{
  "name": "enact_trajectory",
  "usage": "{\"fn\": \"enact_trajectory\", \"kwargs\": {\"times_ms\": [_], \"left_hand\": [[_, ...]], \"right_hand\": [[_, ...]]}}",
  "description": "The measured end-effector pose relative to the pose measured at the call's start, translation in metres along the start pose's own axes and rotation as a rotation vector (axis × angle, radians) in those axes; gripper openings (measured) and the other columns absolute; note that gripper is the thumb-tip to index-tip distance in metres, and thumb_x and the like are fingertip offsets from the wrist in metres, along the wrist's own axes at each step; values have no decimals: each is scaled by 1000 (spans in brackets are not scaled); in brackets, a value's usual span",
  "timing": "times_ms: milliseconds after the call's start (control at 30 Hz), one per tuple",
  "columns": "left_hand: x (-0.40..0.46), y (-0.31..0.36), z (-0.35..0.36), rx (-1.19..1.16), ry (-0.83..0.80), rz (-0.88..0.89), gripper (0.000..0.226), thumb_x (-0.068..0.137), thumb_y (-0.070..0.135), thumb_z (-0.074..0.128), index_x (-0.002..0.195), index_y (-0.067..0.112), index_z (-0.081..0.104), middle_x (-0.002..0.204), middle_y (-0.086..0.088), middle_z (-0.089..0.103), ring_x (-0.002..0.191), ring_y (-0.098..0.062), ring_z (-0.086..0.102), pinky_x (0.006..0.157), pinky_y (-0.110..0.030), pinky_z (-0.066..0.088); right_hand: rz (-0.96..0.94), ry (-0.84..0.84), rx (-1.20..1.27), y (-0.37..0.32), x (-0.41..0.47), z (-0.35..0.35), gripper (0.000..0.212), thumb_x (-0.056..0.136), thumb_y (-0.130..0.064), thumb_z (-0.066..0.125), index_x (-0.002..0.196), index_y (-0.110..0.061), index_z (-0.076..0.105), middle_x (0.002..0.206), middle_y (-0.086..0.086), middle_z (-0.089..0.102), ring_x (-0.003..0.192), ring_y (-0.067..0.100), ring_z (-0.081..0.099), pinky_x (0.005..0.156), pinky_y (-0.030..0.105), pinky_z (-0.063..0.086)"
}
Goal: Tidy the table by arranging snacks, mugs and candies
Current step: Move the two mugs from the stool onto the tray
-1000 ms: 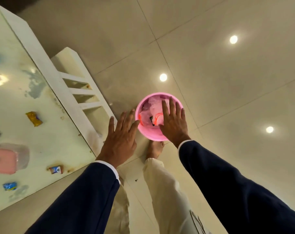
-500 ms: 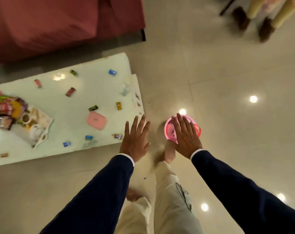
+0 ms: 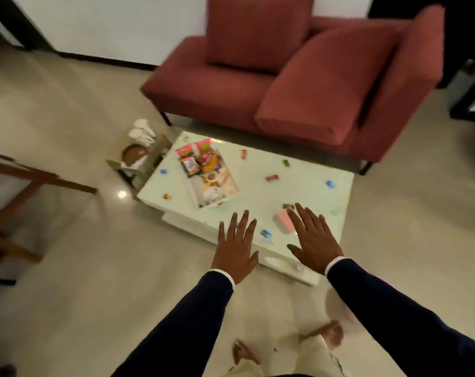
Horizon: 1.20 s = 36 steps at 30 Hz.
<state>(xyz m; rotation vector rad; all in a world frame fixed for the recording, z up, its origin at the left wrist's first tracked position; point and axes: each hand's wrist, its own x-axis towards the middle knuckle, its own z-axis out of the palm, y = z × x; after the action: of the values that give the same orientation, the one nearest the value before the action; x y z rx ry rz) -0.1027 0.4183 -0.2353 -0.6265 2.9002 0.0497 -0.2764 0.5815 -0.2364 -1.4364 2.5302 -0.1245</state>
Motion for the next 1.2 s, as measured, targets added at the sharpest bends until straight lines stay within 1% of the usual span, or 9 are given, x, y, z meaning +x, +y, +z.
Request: {"fn": "enact_trajectory", "kwargs": {"times_ms": [167,333,533,700,800,867,967,1067,1200], "left_hand": [[-45,-103,-34,9,109,-154,84,98,52,46,162,19,3,168,-9,-16,155,-35,-8,122,-62,6],[-72,-180,-49,6,147,-272,82,98,55,43,161,21,2,169,-10,-12,155,-35,-7,122,-62,9],[-68,-256,-54,-18,139,-354,80,96,54,49,160,22,15,170,-10,0,156,-36,3,121,-62,13],[-34,-321,-56,1,132,-376,78,96,55,49,159,22,18,170,-10,3,155,-37,4,120,-62,10],[-3,-363,-57,3,117,-382,78,96,54,49,159,21,17,170,-10,3,155,-37,5,120,-63,13],[19,-390,-61,6,80,-397,79,97,56,45,160,22,11,170,-10,-3,156,-36,-1,122,-63,10],[61,-431,-69,5,58,-401,80,99,56,40,161,23,3,170,-9,-9,155,-35,-8,122,-62,6],[102,-467,-82,-3,64,-404,79,100,52,41,161,20,3,169,-11,-7,155,-37,-5,122,-62,6],[149,-507,-95,-34,78,-410,77,98,49,45,159,22,7,169,-10,-1,156,-36,-2,122,-60,5]], "right_hand": [[-163,35,-70,-103,57,-38,91,96,-54,50,160,-23,-5,169,7,-8,156,31,4,126,52,9],[-280,48,-109,-188,103,-62,91,96,-56,48,161,-20,-4,170,7,-5,156,31,4,126,53,10],[-348,31,-103,-252,164,-62,90,95,-62,46,161,-20,1,170,6,1,156,31,5,126,54,11],[-363,14,-74,-284,236,-54,92,95,-62,48,161,-19,0,170,6,-1,157,30,4,125,55,14],[-362,16,-45,-299,290,-52,92,94,-61,50,161,-20,2,170,7,1,156,32,5,125,56,12],[-363,1,-34,-308,326,-55,91,94,-60,51,161,-20,4,170,7,3,156,32,7,125,56,10],[-366,-7,-35,-318,386,-61,90,94,-61,49,161,-20,6,169,8,6,156,32,9,125,57,12],[-380,-7,-25,-325,444,-67,89,93,-62,50,160,-22,8,169,8,7,155,33,12,125,56,15],[-385,-44,-6,-336,511,-75,88,92,-60,54,159,-23,11,169,7,10,154,32,17,124,56,16]]}}
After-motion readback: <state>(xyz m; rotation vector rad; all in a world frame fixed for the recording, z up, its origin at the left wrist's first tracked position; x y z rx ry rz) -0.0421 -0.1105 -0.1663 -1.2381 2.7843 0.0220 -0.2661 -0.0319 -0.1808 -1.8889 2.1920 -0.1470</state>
